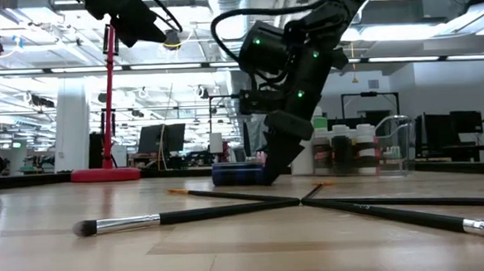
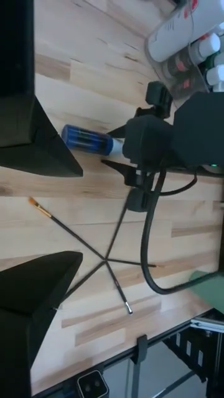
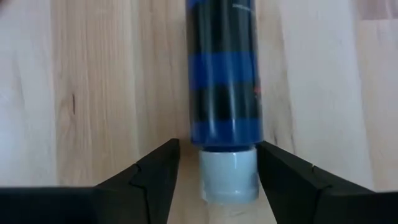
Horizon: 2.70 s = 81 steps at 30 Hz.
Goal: Pick & Place Paint Supplies
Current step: Put the small dark blue paint bottle into the transparent bin
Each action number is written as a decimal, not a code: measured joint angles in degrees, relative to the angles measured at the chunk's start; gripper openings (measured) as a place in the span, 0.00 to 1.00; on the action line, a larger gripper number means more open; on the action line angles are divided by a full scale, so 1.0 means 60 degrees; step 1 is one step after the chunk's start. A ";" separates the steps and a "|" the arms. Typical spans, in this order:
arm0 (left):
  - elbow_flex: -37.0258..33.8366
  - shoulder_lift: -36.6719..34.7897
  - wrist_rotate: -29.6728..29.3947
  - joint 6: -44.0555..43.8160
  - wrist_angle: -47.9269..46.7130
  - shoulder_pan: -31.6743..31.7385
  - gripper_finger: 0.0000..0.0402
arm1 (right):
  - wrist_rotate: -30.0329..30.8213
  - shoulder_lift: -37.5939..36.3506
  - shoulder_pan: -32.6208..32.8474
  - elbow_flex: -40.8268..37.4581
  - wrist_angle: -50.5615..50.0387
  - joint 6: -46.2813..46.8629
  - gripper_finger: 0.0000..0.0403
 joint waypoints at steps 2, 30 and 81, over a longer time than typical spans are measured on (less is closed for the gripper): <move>0.0000 0.0000 0.0003 -0.0029 -0.0008 0.0000 0.49 | 0.0013 0.0051 0.0000 0.0014 0.0001 0.0051 0.49; -0.0007 0.0007 0.0044 -0.0065 -0.0042 -0.0002 0.49 | 0.1528 -0.2898 0.0180 0.0759 -0.6565 0.0889 0.27; -0.0007 0.0007 0.0055 0.0100 -0.0186 -0.0004 0.49 | 0.3475 -0.4505 -0.4010 -0.0753 -1.1787 0.1832 0.30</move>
